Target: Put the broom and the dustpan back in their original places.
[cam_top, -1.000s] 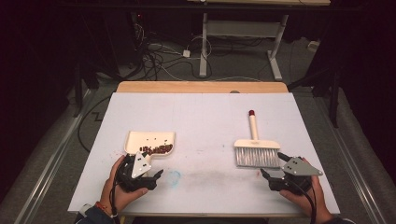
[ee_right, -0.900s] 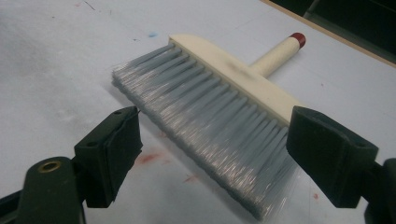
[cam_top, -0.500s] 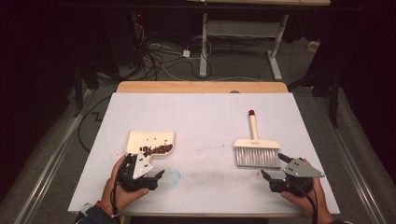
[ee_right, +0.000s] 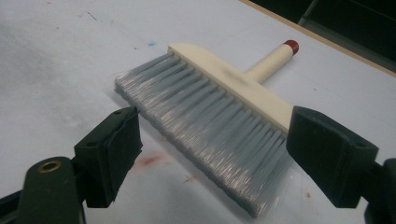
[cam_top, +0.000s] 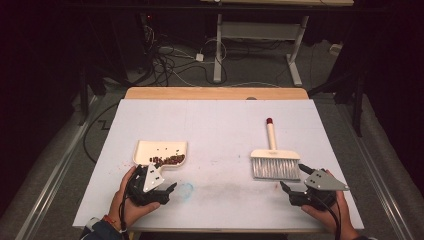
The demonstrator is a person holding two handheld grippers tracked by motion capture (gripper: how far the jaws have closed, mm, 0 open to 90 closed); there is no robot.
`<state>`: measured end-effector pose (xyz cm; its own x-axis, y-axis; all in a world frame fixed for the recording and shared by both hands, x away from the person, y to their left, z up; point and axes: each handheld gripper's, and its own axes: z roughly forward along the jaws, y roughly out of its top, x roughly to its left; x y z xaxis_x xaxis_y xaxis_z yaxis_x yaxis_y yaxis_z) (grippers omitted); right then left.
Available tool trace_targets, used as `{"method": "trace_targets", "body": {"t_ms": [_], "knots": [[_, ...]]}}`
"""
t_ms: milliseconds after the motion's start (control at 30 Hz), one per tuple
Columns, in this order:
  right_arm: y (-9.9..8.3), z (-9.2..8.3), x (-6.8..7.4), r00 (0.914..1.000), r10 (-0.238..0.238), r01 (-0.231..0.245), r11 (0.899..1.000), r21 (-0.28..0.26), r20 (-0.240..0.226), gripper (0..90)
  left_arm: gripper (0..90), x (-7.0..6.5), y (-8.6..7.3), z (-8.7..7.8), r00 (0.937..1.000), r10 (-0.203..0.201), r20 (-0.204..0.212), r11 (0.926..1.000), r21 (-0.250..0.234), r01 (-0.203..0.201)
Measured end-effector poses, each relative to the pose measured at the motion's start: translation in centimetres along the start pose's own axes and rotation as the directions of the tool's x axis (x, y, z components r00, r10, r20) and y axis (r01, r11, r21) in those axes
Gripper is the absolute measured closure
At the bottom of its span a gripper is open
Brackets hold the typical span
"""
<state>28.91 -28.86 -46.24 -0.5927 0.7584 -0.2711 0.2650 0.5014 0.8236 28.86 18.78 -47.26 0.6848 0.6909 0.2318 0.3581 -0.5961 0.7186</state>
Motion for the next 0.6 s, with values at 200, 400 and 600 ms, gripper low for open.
{"method": "trace_targets", "body": {"t_ms": [200, 400, 600], "knots": [[0.09, -0.07, -0.11, 0.9999, 0.011, -0.011, 1.000, -0.007, 0.003, 18.2, 20.5, 0.03, 0.00, 0.16, 1.0000, -0.004, 0.006, 1.0000, 0.001, 0.004], [0.08, -0.12, -0.25, 0.9999, 0.007, -0.007, 1.000, -0.010, 0.008, 18.2, 20.5, 0.00, 0.06, 0.25, 0.9999, 0.001, 0.011, 1.0000, 0.006, -0.001], [0.07, -0.25, -0.27, 0.9997, 0.022, -0.021, 1.000, -0.019, 0.013, 18.2, 20.5, -0.08, 0.26, 0.39, 0.9999, 0.000, 0.015, 1.0000, 0.000, 0.000]]}}
